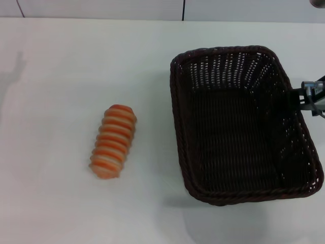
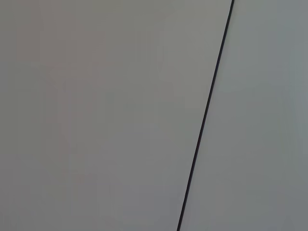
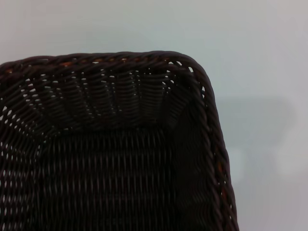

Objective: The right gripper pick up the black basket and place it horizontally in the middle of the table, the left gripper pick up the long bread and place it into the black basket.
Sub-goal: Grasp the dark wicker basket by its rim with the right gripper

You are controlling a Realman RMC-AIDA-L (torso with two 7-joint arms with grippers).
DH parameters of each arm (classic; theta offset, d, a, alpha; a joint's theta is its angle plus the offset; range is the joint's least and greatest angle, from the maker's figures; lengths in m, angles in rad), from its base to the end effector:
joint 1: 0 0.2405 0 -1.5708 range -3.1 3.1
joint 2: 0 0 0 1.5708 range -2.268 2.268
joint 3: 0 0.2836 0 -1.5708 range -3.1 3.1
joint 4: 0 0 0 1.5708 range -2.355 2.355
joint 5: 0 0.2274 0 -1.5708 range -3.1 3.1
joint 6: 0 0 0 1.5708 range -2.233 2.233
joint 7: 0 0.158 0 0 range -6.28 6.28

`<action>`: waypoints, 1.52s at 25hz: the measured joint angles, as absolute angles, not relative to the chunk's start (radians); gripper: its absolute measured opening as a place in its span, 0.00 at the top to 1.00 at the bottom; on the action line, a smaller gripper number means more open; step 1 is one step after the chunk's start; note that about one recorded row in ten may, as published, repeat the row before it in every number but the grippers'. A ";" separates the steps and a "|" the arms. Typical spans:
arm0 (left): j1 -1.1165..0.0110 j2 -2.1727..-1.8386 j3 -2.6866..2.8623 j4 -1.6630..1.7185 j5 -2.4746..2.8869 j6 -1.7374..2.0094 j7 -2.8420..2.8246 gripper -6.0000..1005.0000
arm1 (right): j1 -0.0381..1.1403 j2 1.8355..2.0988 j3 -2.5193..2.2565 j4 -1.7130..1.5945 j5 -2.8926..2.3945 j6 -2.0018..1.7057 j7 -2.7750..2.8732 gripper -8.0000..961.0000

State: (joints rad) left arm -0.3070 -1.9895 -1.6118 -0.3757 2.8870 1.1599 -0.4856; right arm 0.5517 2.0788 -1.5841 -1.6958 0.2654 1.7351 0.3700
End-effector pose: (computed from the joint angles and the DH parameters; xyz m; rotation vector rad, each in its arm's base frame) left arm -0.3843 0.3687 0.0784 -1.2777 -0.5947 -0.9832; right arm 0.1709 0.3613 0.0039 -1.8434 1.4959 -0.3948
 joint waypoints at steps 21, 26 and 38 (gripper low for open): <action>-0.304 -1.993 -1.606 -0.379 2.887 1.164 -0.486 0.14 | 0.543 2.082 -1.637 -1.590 0.299 1.629 0.361 0.19; -0.303 -1.993 -1.606 -0.381 2.887 1.165 -0.486 0.14 | 0.543 2.081 -1.642 -1.590 0.299 1.628 0.361 0.30; -0.294 -1.991 -1.606 -0.387 2.887 1.166 -0.486 0.14 | 0.526 2.080 -1.669 -1.591 0.299 1.599 0.360 0.76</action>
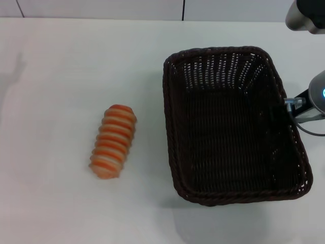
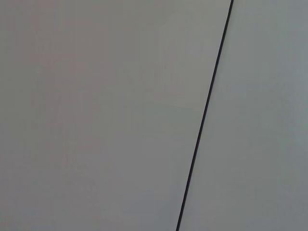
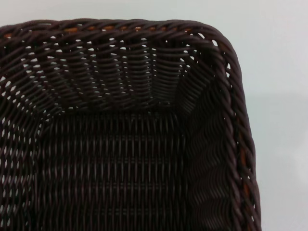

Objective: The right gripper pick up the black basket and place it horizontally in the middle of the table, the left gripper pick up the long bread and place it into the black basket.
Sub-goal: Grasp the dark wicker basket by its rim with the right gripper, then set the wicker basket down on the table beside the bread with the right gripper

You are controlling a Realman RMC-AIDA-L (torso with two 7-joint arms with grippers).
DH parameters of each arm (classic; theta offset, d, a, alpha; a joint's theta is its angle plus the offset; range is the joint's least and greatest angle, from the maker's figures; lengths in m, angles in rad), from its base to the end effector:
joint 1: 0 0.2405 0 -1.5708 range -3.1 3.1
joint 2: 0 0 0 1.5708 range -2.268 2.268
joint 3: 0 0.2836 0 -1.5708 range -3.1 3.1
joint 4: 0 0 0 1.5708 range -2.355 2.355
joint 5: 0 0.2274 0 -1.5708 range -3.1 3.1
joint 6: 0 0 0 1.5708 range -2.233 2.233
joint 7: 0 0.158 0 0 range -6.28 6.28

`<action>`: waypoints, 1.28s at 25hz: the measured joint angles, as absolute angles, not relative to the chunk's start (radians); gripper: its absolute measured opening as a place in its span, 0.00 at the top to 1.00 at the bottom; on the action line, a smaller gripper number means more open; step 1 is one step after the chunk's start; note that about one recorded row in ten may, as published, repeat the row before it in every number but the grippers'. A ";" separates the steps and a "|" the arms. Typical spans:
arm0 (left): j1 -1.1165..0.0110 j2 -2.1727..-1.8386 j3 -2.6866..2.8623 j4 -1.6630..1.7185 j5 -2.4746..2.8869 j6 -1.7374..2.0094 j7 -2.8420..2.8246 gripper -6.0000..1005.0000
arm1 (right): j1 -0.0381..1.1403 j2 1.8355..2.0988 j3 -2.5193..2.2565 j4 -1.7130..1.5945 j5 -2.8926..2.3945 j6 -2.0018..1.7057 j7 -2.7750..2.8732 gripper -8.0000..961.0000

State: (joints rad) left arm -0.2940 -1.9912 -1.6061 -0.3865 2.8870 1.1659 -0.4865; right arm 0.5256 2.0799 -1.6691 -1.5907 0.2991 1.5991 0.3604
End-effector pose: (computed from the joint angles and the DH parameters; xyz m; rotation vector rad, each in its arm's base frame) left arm -0.3845 0.3650 0.0780 -1.2773 -0.5920 -0.9880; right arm 0.1855 0.3622 -0.0289 -1.9084 1.4828 -0.4143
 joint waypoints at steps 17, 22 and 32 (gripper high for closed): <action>-0.288 -1.968 -1.633 -0.387 2.886 1.159 -0.488 0.14 | 0.312 2.078 -1.686 -1.852 0.300 1.330 0.179 0.82; -0.263 -1.959 -1.642 -0.395 2.887 1.153 -0.488 0.14 | 0.267 2.079 -1.679 -1.919 0.349 1.213 -0.011 0.84; -0.193 -1.961 -1.667 -0.428 2.887 1.119 -0.514 0.14 | 0.377 2.074 -1.582 -1.930 0.674 1.228 -0.523 0.84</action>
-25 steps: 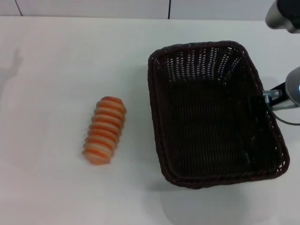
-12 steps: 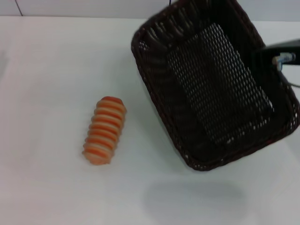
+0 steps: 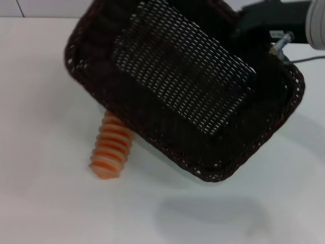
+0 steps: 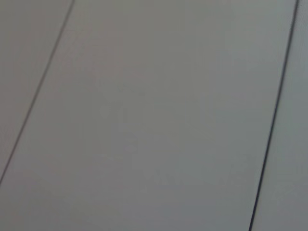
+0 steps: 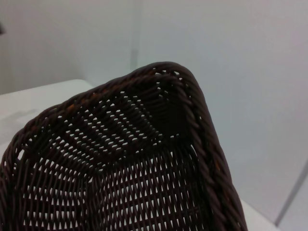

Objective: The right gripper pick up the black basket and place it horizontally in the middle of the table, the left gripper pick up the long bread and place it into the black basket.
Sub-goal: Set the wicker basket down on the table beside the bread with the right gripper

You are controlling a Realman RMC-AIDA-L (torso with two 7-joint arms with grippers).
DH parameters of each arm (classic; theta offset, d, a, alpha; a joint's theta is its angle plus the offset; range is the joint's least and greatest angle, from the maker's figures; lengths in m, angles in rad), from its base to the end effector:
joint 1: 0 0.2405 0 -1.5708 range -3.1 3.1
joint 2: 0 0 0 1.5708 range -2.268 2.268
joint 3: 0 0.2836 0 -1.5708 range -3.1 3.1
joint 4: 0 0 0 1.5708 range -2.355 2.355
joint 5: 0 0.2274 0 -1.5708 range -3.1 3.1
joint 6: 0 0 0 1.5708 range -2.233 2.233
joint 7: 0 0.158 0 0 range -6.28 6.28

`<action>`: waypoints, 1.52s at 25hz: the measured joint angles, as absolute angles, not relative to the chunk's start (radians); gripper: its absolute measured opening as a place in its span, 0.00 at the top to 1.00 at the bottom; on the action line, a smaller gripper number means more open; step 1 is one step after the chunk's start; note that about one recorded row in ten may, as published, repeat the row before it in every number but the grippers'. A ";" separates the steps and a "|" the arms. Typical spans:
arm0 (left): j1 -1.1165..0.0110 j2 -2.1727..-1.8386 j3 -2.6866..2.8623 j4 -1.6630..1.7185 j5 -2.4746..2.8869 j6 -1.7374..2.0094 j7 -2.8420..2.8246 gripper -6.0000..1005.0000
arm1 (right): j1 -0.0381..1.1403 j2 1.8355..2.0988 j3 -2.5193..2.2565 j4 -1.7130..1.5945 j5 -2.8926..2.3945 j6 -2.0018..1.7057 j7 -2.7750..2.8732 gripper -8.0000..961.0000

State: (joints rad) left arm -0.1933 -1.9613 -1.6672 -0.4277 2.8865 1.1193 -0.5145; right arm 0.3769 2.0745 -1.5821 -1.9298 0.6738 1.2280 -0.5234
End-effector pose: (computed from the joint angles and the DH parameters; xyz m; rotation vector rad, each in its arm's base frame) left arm -0.4258 0.3314 0.1067 -1.1739 -0.6474 -0.9136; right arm 0.0848 0.3588 0.0143 -2.4674 0.3834 0.1432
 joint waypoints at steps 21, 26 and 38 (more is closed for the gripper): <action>-0.197 -2.060 -1.718 -0.448 2.885 1.121 -0.514 0.14 | 0.823 2.037 -1.279 -1.540 0.866 1.706 -0.921 0.84; -0.213 -2.063 -1.713 -0.441 2.884 1.120 -0.501 0.14 | 0.857 2.018 -1.284 -1.501 0.869 1.744 -0.916 0.84; -0.237 -2.061 -1.720 -0.421 2.881 1.123 -0.500 0.14 | 0.868 1.950 -1.403 -1.479 0.897 1.775 -0.808 0.84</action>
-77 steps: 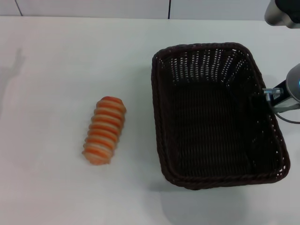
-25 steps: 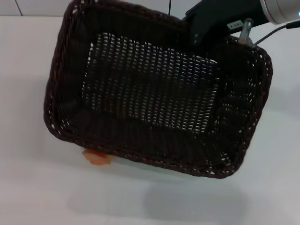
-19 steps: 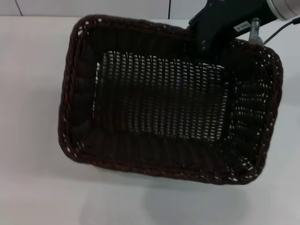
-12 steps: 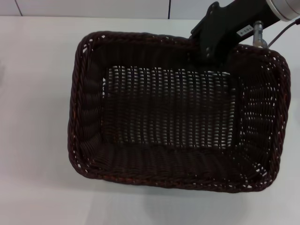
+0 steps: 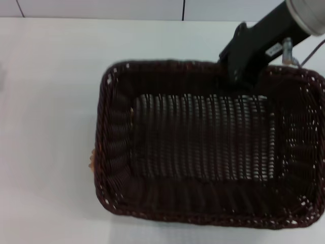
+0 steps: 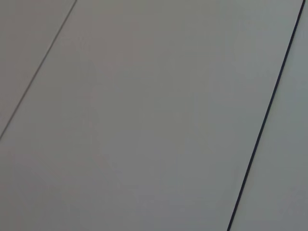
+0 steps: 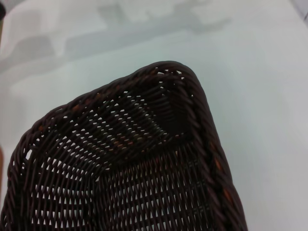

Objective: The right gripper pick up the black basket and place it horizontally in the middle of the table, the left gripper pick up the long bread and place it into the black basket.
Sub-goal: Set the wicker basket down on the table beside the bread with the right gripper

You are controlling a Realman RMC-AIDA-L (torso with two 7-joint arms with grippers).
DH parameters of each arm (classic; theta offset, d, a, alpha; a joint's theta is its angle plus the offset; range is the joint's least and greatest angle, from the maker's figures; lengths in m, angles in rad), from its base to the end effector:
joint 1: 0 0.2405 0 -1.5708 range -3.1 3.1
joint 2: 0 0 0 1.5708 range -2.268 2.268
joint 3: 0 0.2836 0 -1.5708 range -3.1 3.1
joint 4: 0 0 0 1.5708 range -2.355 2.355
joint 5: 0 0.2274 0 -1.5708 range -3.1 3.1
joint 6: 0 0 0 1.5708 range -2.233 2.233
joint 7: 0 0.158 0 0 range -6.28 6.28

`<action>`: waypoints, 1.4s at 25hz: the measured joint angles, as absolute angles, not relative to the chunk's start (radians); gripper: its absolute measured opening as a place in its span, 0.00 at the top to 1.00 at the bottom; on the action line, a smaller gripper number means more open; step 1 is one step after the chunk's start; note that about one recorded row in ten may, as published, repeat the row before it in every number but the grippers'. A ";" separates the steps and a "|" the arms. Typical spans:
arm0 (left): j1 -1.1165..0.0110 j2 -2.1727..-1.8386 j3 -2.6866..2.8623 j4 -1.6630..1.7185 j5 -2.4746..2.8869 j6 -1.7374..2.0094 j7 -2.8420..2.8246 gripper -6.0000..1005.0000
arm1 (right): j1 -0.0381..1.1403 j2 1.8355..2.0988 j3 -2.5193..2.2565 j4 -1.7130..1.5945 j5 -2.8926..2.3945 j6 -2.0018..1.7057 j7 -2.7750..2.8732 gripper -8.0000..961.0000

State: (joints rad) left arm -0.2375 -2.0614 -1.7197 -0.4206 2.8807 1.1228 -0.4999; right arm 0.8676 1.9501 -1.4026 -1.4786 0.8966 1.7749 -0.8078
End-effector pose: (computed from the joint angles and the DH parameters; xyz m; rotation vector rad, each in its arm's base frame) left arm -0.4038 0.3428 0.0704 -1.1145 -0.7039 -0.9913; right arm 0.0628 0.3884 0.0114 -2.9894 0.1340 -0.3890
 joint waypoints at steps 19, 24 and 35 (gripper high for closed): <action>-0.245 -2.066 -1.711 -0.415 2.881 1.125 -0.509 0.14 | 0.892 1.989 -1.461 -1.336 0.810 1.746 -0.874 0.84; -0.245 -2.066 -1.710 -0.416 2.881 1.126 -0.510 0.14 | 0.898 2.019 -1.465 -1.301 0.719 1.718 -0.888 0.84; -0.254 -2.066 -1.710 -0.416 2.882 1.128 -0.510 0.14 | 0.929 2.028 -1.465 -1.252 0.685 1.664 -0.908 0.84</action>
